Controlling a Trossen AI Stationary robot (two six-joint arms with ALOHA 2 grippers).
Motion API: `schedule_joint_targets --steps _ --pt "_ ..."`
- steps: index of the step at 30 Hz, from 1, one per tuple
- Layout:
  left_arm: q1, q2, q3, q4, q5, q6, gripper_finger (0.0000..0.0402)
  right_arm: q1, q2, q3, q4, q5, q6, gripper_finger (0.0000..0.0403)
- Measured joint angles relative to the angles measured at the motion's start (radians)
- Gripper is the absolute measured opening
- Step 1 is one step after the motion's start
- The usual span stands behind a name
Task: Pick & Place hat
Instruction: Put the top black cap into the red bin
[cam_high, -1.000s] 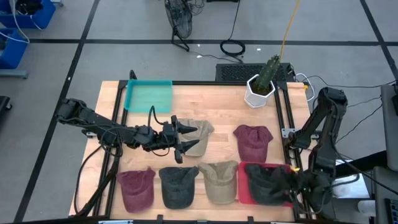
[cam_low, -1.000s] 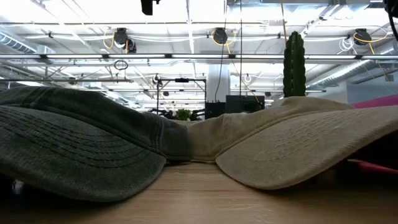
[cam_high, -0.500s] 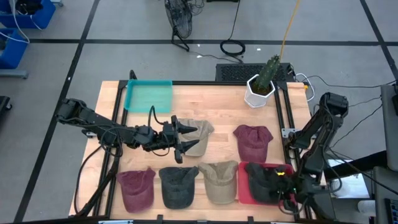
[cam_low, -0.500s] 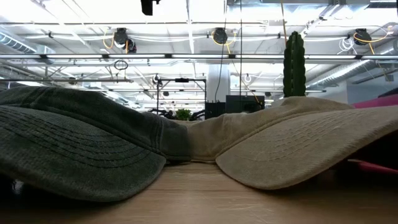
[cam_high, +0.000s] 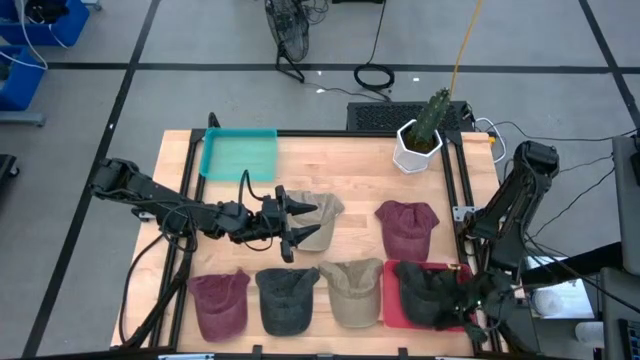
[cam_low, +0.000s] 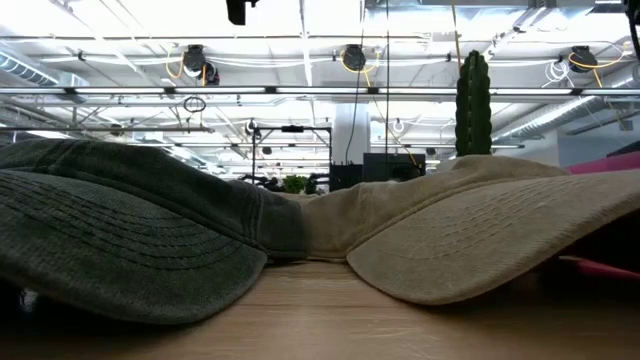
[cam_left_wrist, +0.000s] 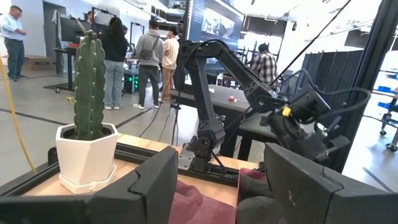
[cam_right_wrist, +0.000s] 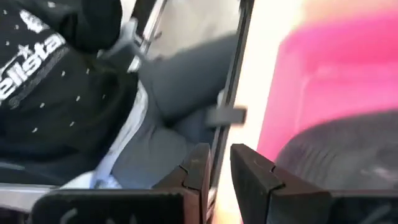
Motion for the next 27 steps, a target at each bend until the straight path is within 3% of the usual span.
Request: schedule_joint_targets --steps 6,10,13,18,27 --pt "0.000 0.000 0.000 0.000 0.000 0.000 0.0239 -0.095 -0.095 0.008 -0.135 0.154 -0.198 0.0047" --pt "0.000 0.000 0.000 0.000 0.000 0.001 0.0239 -0.166 -0.092 0.008 -0.278 0.079 -0.192 0.0038" --pt "0.000 0.000 0.000 -0.005 0.000 0.005 0.0239 -0.184 -0.063 0.008 -0.289 0.006 -0.197 0.0031" --pt "0.000 0.000 0.000 -0.013 0.000 0.001 0.0239 -0.186 -0.008 0.005 -0.297 -0.005 -0.202 0.0021" --pt "0.000 0.000 0.000 -0.014 0.000 -0.005 0.0239 -0.187 0.085 -0.117 -0.103 -0.001 -0.179 0.0009"
